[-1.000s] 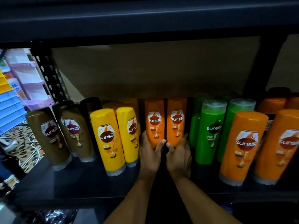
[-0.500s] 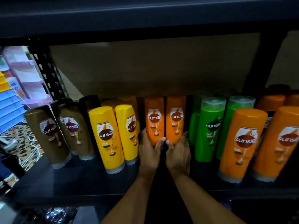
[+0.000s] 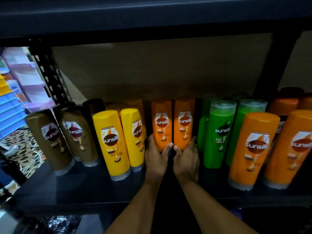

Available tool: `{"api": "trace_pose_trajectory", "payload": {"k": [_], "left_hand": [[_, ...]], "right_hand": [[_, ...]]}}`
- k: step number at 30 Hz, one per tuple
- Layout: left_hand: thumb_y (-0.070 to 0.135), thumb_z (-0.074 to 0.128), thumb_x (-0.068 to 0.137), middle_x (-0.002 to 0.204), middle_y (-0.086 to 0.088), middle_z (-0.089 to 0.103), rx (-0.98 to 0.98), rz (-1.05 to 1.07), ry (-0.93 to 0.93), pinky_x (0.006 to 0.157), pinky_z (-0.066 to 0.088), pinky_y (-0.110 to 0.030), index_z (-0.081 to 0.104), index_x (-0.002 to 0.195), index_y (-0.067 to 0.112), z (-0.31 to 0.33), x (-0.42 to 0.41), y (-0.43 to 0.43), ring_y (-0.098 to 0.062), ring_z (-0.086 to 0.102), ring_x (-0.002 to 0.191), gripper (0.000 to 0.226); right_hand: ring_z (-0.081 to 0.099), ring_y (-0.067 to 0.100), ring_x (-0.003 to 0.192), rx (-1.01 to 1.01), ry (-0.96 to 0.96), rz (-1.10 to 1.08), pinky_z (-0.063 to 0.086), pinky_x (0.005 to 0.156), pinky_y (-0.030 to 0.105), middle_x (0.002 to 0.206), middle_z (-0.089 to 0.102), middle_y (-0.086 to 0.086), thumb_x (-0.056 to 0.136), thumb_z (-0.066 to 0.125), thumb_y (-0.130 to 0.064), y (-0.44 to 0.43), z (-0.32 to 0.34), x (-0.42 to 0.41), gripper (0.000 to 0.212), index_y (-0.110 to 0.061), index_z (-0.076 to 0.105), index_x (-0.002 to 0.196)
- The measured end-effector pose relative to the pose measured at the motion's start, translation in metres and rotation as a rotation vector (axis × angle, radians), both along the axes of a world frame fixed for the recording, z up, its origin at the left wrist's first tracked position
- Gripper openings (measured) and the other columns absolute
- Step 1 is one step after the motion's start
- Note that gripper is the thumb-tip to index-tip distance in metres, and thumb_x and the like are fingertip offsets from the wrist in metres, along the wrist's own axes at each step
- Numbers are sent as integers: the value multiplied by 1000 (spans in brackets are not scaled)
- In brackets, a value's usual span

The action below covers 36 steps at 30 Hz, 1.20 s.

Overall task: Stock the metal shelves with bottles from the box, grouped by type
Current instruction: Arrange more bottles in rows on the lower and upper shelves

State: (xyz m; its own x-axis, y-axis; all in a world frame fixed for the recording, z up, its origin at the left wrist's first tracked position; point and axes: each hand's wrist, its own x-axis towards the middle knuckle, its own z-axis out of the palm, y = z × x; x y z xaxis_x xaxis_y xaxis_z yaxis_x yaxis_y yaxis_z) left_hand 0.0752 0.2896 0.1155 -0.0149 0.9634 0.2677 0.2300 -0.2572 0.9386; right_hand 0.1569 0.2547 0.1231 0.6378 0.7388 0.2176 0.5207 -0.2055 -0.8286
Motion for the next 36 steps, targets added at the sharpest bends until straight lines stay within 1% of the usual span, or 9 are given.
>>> {"api": "trace_pose_trajectory", "payload": {"k": [8, 10, 16, 20, 23, 26, 30, 33, 36], "left_hand": [[38, 76, 89, 152, -2, 48, 6, -2, 20, 112, 43, -42, 33, 153, 22, -2, -1, 0, -22, 49, 138, 78], [41, 77, 88, 152, -2, 48, 1, -9, 56, 114, 43, -48, 31, 154, 22, -4, -2, 0, -22, 49, 138, 83], [21, 77, 89, 157, -9, 43, 50, 67, 259, 119, 38, -48, 24, 159, 12, -11, -9, -19, -24, 41, 145, 89], [17, 73, 91, 159, -8, 39, 35, 58, 313, 120, 37, -44, 24, 159, 14, -11, -18, -46, -24, 38, 147, 84], [16, 69, 95, 160, -6, 37, 9, 47, 352, 120, 31, -31, 26, 159, 10, -5, -29, -75, -21, 36, 148, 77], [13, 69, 93, 147, -5, 53, 29, 8, 404, 110, 39, -25, 41, 150, 12, -3, -38, -98, -21, 50, 137, 63], [22, 71, 93, 145, -2, 54, -8, -23, 441, 111, 38, -29, 44, 148, 18, 4, -33, -127, -20, 48, 136, 62], [27, 72, 92, 145, -2, 55, 13, -57, 430, 114, 40, -37, 44, 148, 20, 5, -13, -142, -23, 49, 135, 63], [30, 74, 91, 146, 1, 55, 17, -124, 333, 113, 44, -42, 44, 147, 23, 10, 17, -149, -18, 51, 135, 63]], "right_hand": [[41, 34, 139, -3, 4, -2, 39, 109, 45, 155, 37, 18, 100, 54, -41, 0, 0, 1, 83, -7, 9, 160], [41, 35, 139, -17, -1, -5, 39, 109, 45, 155, 37, 19, 100, 54, -38, -1, 0, 1, 81, -6, 9, 160], [42, 35, 138, -8, -23, -6, 39, 110, 42, 153, 40, 21, 96, 60, -16, -22, -1, -3, 76, -2, 18, 157], [45, 31, 135, -40, -27, 58, 44, 106, 41, 151, 40, 17, 91, 62, -6, -54, 0, -9, 79, -7, 20, 158], [47, 26, 132, -30, -40, 135, 43, 104, 35, 149, 42, 13, 91, 61, -6, -86, 2, -15, 75, -11, 26, 157], [50, 21, 129, 38, -82, 189, 41, 105, 31, 141, 48, 6, 89, 59, -2, -121, 3, -12, 62, -13, 41, 148], [54, 13, 117, 175, -160, 185, 47, 101, 34, 123, 55, -4, 84, 58, 5, -163, 4, 14, 53, -20, 54, 131], [56, 12, 104, 251, -198, 94, 49, 89, 33, 110, 54, -5, 81, 59, 8, -185, 9, 48, 44, -19, 56, 115], [55, 16, 100, 307, -206, -19, 48, 82, 33, 107, 51, -3, 80, 59, 7, -196, 17, 82, 41, -22, 52, 108]]}}
